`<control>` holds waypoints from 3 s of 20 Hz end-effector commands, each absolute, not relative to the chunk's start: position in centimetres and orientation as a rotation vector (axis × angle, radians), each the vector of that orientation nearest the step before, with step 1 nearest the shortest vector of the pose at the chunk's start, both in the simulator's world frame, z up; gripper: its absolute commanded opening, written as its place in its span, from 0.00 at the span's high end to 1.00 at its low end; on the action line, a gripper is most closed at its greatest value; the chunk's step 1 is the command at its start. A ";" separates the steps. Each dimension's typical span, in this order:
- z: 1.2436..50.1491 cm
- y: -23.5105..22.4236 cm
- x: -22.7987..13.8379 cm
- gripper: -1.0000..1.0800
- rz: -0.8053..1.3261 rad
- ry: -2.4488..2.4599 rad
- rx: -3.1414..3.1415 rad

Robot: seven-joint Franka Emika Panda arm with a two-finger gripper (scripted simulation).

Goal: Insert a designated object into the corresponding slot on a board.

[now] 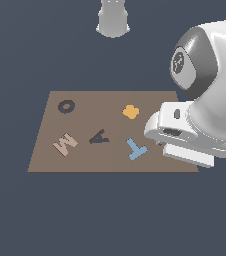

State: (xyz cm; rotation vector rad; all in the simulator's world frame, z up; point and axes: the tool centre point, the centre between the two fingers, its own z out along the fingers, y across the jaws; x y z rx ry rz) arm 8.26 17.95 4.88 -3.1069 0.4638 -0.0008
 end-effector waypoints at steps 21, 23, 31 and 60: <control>3.4 17.9 8.3 1.00 0.000 0.466 -3.107; 3.3 17.9 8.3 1.00 0.001 0.466 -3.107; 3.3 17.8 7.7 1.00 0.001 0.395 -3.117; 3.6 11.5 -0.4 1.00 0.000 -0.901 -3.010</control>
